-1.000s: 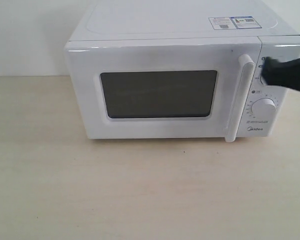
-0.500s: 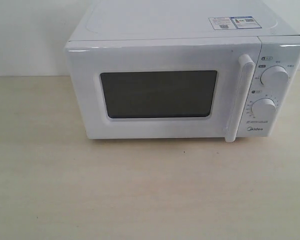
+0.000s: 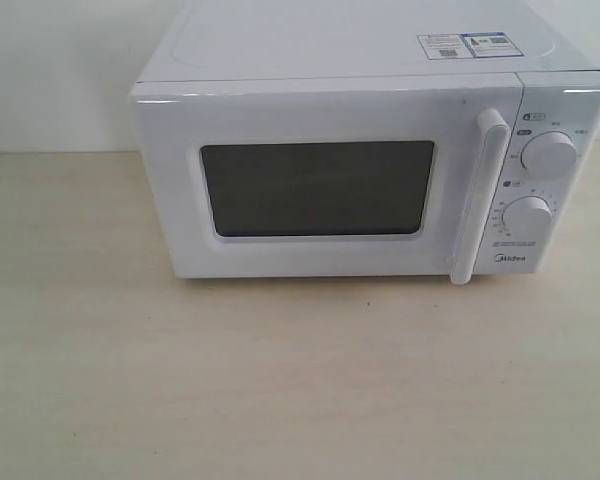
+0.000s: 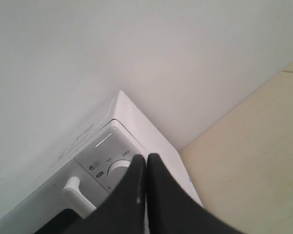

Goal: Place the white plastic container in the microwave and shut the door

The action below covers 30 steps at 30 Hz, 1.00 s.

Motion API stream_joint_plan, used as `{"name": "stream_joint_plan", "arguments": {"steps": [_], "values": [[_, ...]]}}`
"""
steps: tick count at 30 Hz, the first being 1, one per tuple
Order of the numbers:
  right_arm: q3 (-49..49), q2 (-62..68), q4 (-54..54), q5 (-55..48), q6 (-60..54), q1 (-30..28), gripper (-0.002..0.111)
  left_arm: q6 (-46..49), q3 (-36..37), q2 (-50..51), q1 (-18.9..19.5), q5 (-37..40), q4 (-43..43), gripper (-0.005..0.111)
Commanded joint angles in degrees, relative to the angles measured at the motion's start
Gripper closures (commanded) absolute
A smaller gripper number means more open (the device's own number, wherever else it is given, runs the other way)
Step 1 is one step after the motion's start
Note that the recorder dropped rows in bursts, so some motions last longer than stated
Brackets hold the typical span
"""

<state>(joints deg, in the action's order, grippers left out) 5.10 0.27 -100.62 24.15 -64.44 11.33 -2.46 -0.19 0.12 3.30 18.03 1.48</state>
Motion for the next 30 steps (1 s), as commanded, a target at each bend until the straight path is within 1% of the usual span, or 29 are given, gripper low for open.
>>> {"name": "stream_joint_plan", "arguments": {"steps": [1,5,9,12,14,15,17,18,19,21,24,27,29,30], "values": [[-0.55,-0.27,0.67,-4.66,-0.88,-1.04,0.108,-0.52,0.19,-0.12,0.13,0.05,-0.02,0.103],[-0.55,-0.27,0.67,-5.12,-0.06,-1.04,0.108,-0.52,0.19,-0.12,0.13,0.05,-0.02,0.103],[-0.43,-0.27,0.67,-10.03,7.29,-1.04,0.108,-0.52,0.19,-0.12,0.13,0.05,-0.02,0.103],[-0.43,-0.27,0.67,-13.33,7.59,-1.04,0.108,-0.52,0.19,-0.12,0.13,0.05,-0.02,0.103],[-0.43,-0.27,0.67,-13.47,7.17,-1.04,0.108,-0.52,0.19,-0.12,0.13,0.05,-0.02,0.103],[-0.43,-0.27,2.66,-13.47,7.36,-1.04,0.108,-0.52,0.19,-0.12,0.13,0.05,-0.02,0.103],[-0.43,-0.27,12.96,-14.84,9.76,-1.04,0.108,-0.52,0.19,-0.12,0.13,0.05,-0.02,0.103],[-0.43,-0.27,23.09,-16.62,12.69,-1.04,0.108,-0.52,0.19,-0.12,0.13,0.05,-0.02,0.103],[-0.43,-0.27,30.59,-19.26,17.34,-1.04,0.108,-0.52,0.19,-0.12,0.13,0.05,-0.02,0.103],[-0.43,-0.27,49.57,-24.61,30.31,-1.04,0.108,-0.52,0.19,-0.12,0.13,0.05,-0.02,0.103],[-0.43,-0.27,74.13,-30.11,49.8,-1.04,0.108,-0.52,0.19,-0.12,0.13,0.05,-0.02,0.103],[-0.43,-0.27,91.36,-32.81,62.53,-1.04,0.108,-0.52,0.19,-0.12,0.13,0.05,-0.02,0.103],[-0.43,-0.27,96.81,-33.77,65.98,-1.04,0.108,-0.52,0.19,-0.12,0.13,0.05,-0.02,0.103],[-0.43,-0.27,97.52,-34.4,66.5,-1.04,0.108,-0.52,0.19,-0.12,0.13,0.05,-0.02,0.103]]}}
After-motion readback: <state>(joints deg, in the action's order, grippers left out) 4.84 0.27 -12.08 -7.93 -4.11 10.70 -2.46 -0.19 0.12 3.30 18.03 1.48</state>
